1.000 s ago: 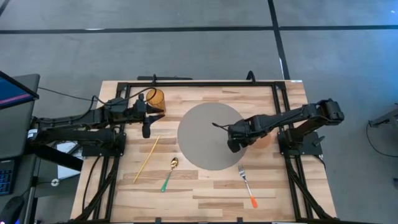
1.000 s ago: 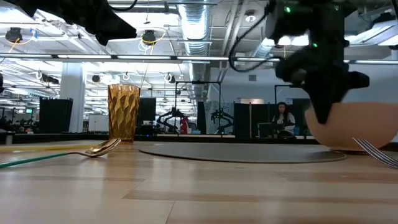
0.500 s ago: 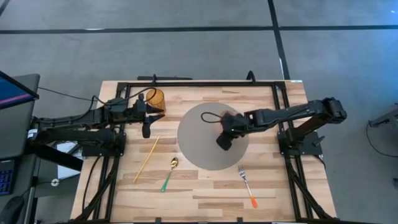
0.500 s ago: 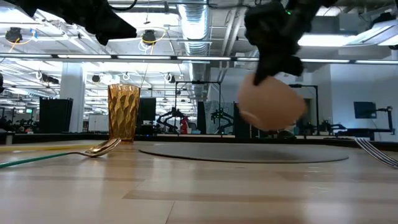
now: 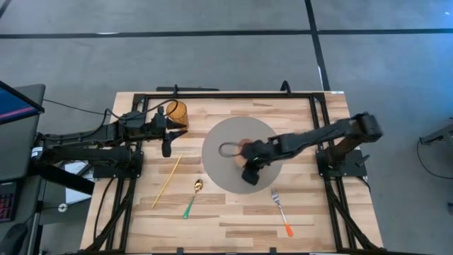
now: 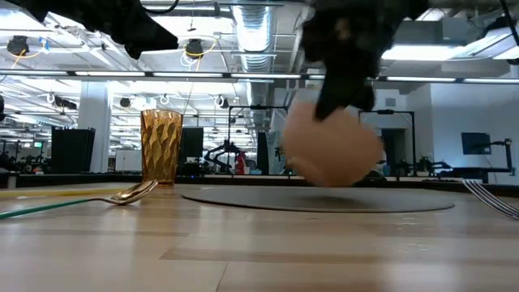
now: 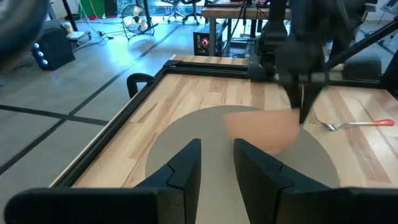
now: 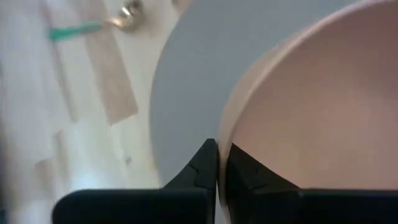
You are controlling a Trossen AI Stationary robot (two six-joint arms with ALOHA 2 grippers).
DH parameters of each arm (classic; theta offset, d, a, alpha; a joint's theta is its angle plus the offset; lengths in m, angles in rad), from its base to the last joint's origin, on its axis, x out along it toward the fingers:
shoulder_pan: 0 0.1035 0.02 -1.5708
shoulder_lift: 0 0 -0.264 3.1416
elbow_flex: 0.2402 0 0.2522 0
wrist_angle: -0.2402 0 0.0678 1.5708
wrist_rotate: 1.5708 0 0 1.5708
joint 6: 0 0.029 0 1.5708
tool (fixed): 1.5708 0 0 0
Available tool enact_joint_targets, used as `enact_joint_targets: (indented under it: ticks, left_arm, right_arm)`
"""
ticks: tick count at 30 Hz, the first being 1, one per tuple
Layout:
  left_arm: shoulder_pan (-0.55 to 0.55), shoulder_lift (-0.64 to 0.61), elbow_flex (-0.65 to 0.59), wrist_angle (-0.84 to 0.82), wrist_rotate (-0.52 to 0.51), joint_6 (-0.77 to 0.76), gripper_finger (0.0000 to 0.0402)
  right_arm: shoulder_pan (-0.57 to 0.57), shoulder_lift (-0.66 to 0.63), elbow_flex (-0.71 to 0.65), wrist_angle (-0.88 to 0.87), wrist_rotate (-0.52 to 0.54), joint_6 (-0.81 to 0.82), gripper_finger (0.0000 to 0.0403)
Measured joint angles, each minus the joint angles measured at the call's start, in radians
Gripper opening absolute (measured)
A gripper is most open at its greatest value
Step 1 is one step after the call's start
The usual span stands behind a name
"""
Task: Pick & Place Utensil
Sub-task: Put the light pink bowl on the gray table mat
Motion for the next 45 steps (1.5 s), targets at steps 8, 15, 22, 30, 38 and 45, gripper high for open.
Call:
enact_joint_targets:
  ticks: [8,15,22,30,38,45]
  left_arm:
    - [0.0,0.001,0.0,0.01,0.0,0.0,0.0097]
    - [0.0,0.002,0.0,0.01,0.0,0.0,0.0097]
    - [0.0,0.002,0.0,0.01,0.0,0.0,0.0097]
    - [0.0,0.002,0.0,0.01,0.0,0.0,0.0097]
    - [0.0,0.002,0.0,0.007,0.0,0.0,0.0097]
    - [0.0,0.002,0.0,0.006,0.0,0.0,0.0097]
  right_arm:
    - [0.049,0.141,0.262,-0.286,0.01,-0.035,0.0003]
    - [0.048,0.292,0.418,-0.457,0.035,-0.116,0.0003]
    - [0.031,0.34,0.46,-0.494,0.002,-0.122,0.0008]
    - [0.034,0.342,0.46,-0.492,0.018,-0.121,0.0011]
    - [0.031,0.356,0.46,-0.496,0.014,-0.12,0.0036]
    - [0.011,0.356,0.46,-0.498,0.016,-0.12,0.0053]
